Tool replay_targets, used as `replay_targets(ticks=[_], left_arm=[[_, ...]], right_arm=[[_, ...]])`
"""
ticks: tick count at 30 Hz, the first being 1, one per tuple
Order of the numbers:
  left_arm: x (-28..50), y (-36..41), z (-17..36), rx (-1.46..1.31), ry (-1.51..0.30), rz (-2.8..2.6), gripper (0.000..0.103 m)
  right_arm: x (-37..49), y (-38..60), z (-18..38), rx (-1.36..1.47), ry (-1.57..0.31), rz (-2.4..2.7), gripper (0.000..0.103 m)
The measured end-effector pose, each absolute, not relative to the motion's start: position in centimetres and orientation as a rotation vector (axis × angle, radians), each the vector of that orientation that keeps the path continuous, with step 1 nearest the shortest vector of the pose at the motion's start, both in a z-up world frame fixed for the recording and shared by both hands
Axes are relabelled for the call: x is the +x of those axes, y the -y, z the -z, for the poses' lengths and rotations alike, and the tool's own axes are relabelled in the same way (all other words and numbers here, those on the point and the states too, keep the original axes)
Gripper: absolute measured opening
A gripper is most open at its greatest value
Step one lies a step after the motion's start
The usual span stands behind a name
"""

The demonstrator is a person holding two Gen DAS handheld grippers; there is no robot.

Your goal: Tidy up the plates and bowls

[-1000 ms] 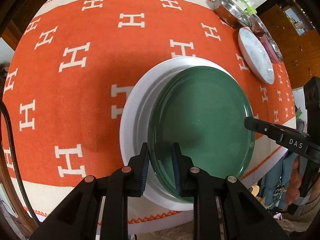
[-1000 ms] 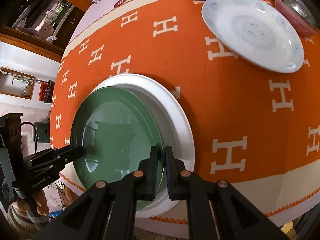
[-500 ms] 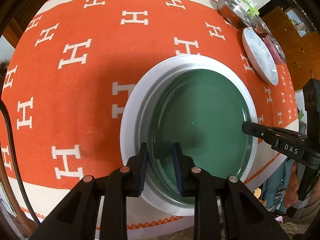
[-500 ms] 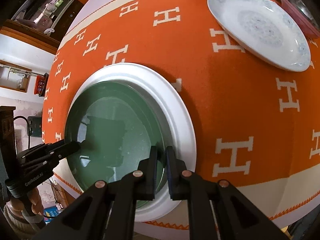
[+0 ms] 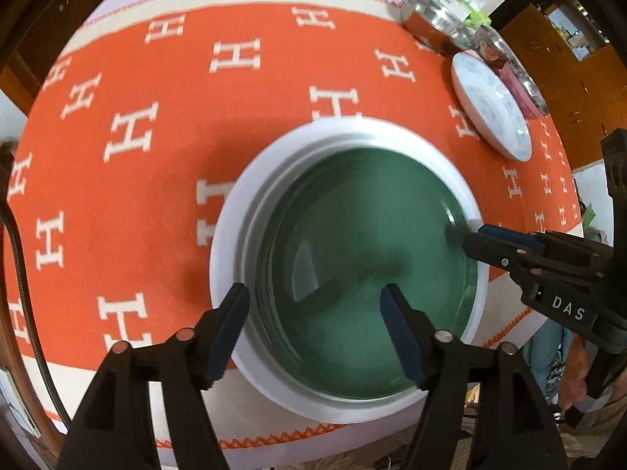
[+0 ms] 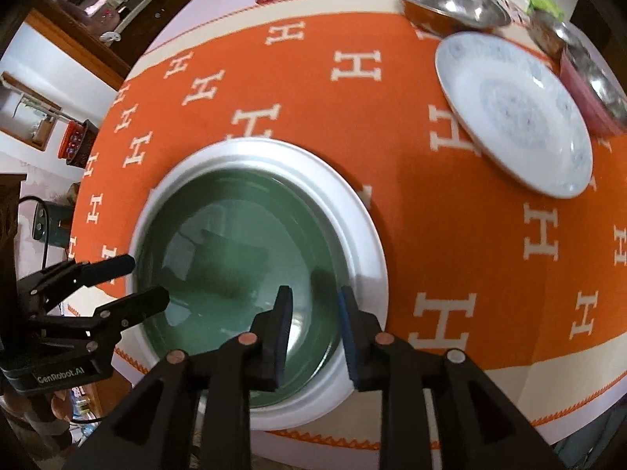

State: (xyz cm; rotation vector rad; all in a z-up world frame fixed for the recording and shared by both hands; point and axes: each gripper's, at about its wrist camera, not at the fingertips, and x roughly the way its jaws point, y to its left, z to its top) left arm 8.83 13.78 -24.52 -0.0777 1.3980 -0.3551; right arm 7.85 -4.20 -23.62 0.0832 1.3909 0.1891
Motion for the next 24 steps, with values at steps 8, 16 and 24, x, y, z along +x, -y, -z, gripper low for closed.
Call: replay_targets(ticks=[8,16,24], left_arm=[[8.9,-12.9,22.2,-0.055,-1.337,0.368,0.086],[7.5,-13.4,20.7,-0.035,-1.292,0.372,0.086],[6.1,-14.2,18.5,-0.046,-1.245,0.404,0.092]], right_arm=[[7.7,3.4,22.2,0.057,-1.369,-0.209,0.024],[6.6,3.1,20.6,0.057,-1.341,-0.214,0.024],[4.8,3.0,19.6,0.068,-1.326,-0.197,0.025]])
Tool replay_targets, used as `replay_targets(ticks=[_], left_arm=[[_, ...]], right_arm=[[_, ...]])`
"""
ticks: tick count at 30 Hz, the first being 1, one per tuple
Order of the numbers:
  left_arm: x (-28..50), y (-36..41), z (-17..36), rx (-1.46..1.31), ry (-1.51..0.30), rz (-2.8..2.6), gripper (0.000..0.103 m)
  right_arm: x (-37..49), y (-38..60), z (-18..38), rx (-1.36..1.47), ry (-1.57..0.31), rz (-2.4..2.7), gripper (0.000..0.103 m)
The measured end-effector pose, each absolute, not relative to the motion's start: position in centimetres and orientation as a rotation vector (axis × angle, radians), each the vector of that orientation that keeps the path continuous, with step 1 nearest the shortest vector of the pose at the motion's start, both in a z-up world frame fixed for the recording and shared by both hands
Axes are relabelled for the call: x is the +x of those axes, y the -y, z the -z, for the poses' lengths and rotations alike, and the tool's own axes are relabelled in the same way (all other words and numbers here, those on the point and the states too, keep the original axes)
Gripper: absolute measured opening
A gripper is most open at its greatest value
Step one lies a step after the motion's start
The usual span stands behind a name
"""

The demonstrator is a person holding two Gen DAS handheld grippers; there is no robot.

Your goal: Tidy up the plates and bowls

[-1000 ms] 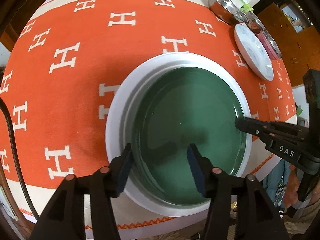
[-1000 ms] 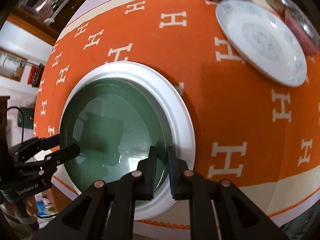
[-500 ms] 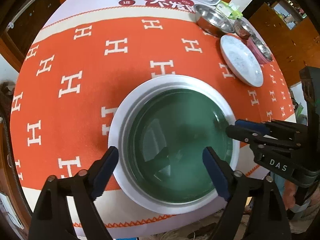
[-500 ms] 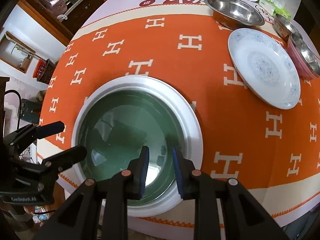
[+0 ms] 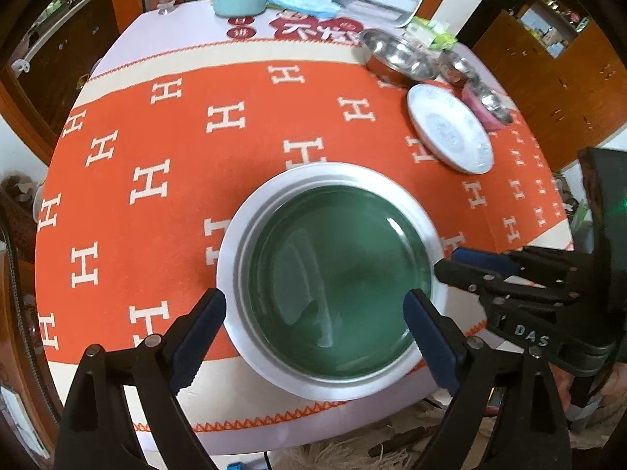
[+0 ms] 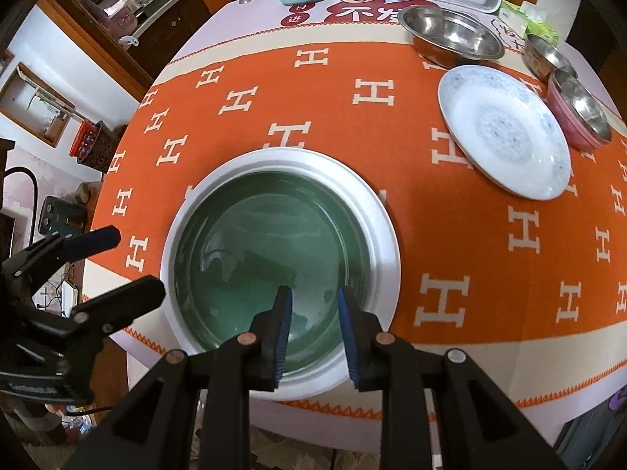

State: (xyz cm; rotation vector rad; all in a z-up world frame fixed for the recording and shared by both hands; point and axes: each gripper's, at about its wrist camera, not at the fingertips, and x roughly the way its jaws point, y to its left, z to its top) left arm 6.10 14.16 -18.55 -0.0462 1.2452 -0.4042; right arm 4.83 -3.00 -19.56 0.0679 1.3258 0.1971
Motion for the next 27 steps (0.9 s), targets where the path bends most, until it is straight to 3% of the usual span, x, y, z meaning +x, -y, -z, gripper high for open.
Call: replay_targets(ticks=[14,27], left_arm=[[5.5,-12.4,12.6,-0.088,-1.113,0.484,0.092],[9.7,-2.5,9.5,0.019,-1.006,0.413,0.092]], right_arm=[[1.8,6.7,14.3,0.083,-1.178,-0.085,0.025],[5.3,19.6,11.1,0.190,-1.094,0.008,0.025]])
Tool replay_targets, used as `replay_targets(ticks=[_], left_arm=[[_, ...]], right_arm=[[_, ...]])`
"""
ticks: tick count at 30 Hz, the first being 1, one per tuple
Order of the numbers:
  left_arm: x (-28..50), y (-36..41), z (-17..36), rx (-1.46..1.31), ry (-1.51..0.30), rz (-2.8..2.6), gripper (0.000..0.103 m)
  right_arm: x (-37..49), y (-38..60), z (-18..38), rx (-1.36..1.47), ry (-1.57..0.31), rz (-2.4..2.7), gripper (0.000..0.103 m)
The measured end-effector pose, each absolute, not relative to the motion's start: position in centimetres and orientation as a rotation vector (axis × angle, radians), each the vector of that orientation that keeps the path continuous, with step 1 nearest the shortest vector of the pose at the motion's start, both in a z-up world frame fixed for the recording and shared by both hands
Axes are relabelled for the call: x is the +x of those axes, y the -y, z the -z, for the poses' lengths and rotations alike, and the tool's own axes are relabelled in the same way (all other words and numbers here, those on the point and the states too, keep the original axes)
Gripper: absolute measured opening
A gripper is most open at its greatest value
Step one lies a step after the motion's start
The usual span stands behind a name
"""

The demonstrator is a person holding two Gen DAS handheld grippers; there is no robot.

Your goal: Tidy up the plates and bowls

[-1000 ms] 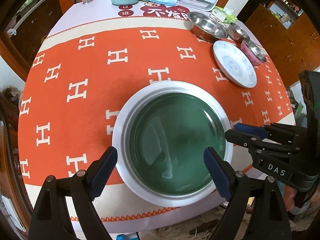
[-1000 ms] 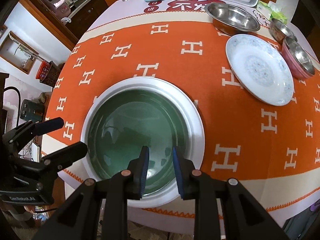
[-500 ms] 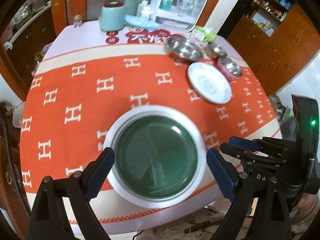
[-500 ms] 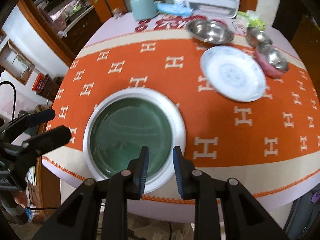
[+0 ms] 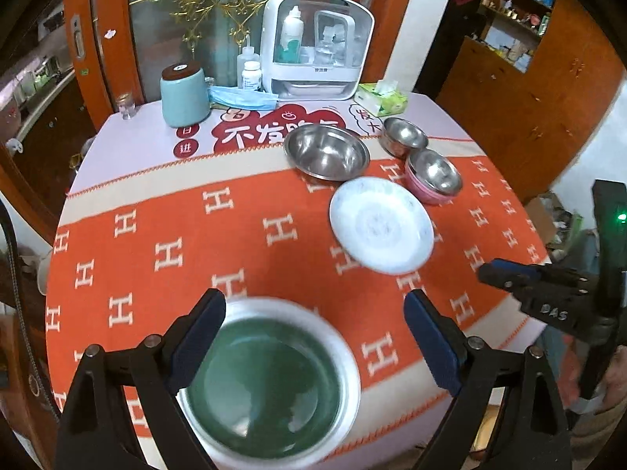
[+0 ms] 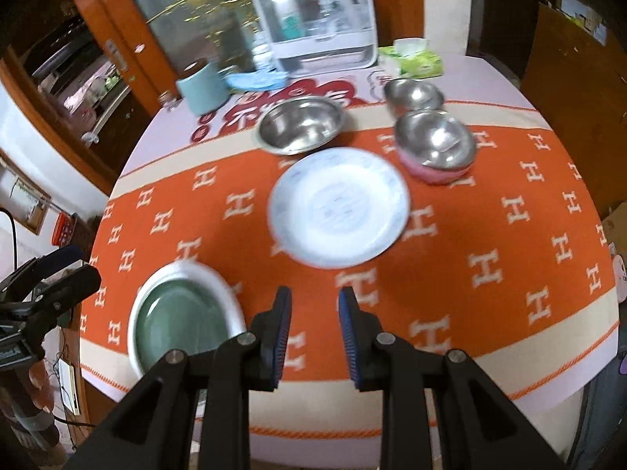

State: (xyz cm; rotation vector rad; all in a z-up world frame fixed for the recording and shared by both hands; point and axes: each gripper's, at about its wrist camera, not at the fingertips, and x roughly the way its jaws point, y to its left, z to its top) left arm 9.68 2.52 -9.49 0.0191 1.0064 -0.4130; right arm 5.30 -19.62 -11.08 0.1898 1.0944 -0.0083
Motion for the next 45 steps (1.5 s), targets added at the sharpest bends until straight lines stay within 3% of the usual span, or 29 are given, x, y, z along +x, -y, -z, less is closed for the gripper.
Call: replay_targets(ticks=[16,18,26,33,41,45], left_arm=[[22.0,5.7,19.5,-0.081,-1.234,0.354,0.084],[23.2,6.3,20.8,-0.076,-1.261,0.354,0.080],[25.7,7.8,25.2,-0.096,-1.408,0.404,0.044],[26.6,8.4,26.8,-0.115,-1.480,0.439,0.023],[27.6,7.6,27.6,-0.128,-1.506,0.446,0.011],[28.2,6.9,28.1,-0.125,-1.523,0.452,0.011]], right_arm=[[16.1,30.5,20.0,0.319,-1.258,-0.070,0.025],[17.0,31.0,21.0,0.344,-1.276,-0.075,0.025],[19.7,31.6,24.2,0.403,-1.357,-0.097,0.025],[20.7,31.8,25.0,0.418,-1.397,-0.103,0.011],[21.1,31.9,25.3,0.425,-1.408,-0.115,0.006],[21.1,32.0,25.3,0.427,-1.411,-0.124,0.006]])
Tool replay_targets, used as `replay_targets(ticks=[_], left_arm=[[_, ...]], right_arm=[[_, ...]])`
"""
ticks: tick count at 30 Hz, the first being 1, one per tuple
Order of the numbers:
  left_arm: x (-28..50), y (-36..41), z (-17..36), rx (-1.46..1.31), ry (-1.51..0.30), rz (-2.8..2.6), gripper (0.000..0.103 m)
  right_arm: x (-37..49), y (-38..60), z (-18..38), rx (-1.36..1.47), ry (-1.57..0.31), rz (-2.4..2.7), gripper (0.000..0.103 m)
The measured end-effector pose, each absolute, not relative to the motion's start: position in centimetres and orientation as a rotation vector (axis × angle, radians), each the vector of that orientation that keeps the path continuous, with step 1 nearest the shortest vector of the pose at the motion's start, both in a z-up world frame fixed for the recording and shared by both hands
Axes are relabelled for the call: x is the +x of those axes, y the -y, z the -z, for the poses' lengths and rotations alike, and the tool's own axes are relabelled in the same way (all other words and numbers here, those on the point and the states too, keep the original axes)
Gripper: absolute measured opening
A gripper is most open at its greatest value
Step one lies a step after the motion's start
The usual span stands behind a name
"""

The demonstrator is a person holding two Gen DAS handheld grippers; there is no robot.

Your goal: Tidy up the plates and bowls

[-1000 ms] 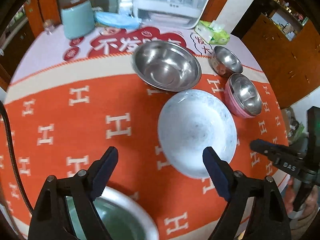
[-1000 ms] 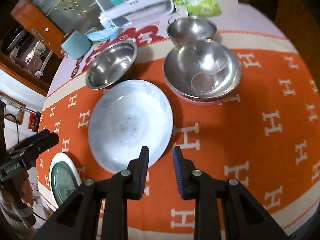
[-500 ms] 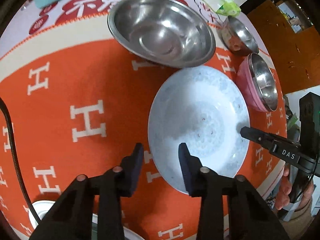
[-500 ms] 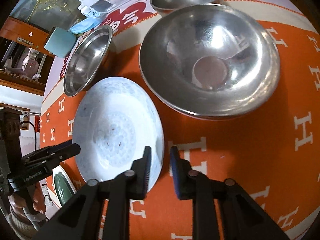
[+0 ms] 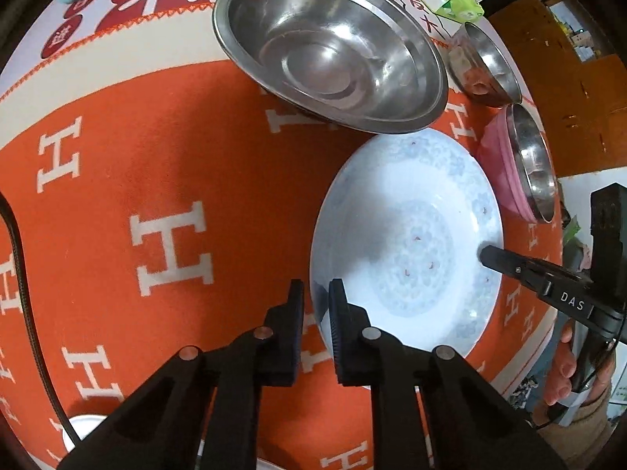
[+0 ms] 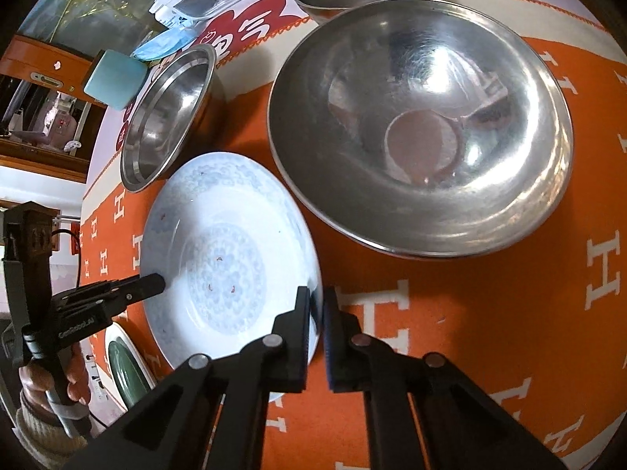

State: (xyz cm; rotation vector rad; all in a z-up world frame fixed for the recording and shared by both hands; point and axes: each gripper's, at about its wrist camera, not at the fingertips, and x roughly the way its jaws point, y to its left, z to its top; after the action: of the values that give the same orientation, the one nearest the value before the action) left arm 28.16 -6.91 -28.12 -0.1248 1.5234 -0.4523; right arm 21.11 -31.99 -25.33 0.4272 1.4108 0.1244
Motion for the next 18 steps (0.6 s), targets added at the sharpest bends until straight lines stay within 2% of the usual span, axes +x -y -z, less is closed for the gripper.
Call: replay_targets(ticks=[18], left_arm=[[27.0,7.7,28.0,-0.099,-1.527,0.475,0.009]], right_arm=[[20.3,31.4,25.1,0.408,-1.428,-0.124,0.006]])
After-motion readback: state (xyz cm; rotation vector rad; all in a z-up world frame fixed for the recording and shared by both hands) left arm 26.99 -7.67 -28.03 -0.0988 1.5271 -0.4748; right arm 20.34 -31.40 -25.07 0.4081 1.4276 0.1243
